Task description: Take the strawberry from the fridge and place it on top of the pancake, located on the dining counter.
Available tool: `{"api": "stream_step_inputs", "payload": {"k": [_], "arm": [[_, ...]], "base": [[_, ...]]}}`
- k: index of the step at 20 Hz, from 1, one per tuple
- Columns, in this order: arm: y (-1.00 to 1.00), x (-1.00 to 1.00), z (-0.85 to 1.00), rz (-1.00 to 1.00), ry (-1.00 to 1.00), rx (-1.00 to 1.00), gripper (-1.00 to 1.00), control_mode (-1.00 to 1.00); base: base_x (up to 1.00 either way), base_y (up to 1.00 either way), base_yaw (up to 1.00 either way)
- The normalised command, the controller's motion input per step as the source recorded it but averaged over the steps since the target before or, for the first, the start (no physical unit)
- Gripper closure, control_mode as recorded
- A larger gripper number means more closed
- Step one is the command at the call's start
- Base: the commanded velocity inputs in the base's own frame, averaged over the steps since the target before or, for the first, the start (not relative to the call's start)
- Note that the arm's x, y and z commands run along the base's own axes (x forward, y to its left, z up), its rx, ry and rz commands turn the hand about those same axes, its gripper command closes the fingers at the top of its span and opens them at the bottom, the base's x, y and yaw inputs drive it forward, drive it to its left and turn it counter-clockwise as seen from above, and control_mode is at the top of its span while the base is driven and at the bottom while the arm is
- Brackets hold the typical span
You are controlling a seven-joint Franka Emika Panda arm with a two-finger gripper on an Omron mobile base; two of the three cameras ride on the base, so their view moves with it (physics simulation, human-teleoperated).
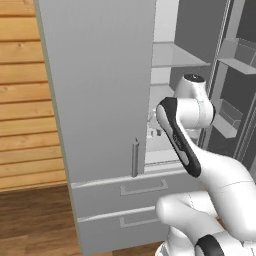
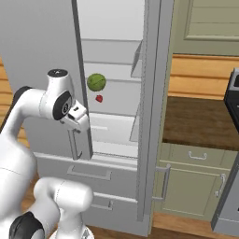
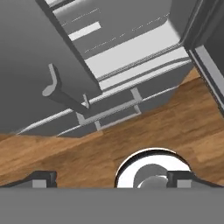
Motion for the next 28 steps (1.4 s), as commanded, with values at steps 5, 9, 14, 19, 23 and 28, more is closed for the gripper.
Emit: {"api": "stream_step_inputs", "payload": {"k": [5,9,14,19,23,28], "arm": [[0.29,0.04,-0.12,0.35,-0.12,-0.41,-1.00,-1.00],[0.46,0.13,-0.17,0.08,-0.05,-0.12,-1.00,-1.00],[0.21,0.31,-0.22,0.00,-0.05,0.02,-1.00,-1.00],[0.27,0.30,-0.25,0.00,-0.08,0.05,-1.00,-1.00],[0.29,0.40,-0.26,0.00,-0.07,0.01,-1.00,-1.00],[0.10,0.55,-0.21,0.00,0.00,0.01,-1.00,-1.00]], "base": [[0.00,0.00,0.00],[0.00,0.00,0.00],[0.00,0.00,0.00],[0.00,0.00,0.00],[0.00,0.00,0.00],[0.00,0.00,0.00]]}}
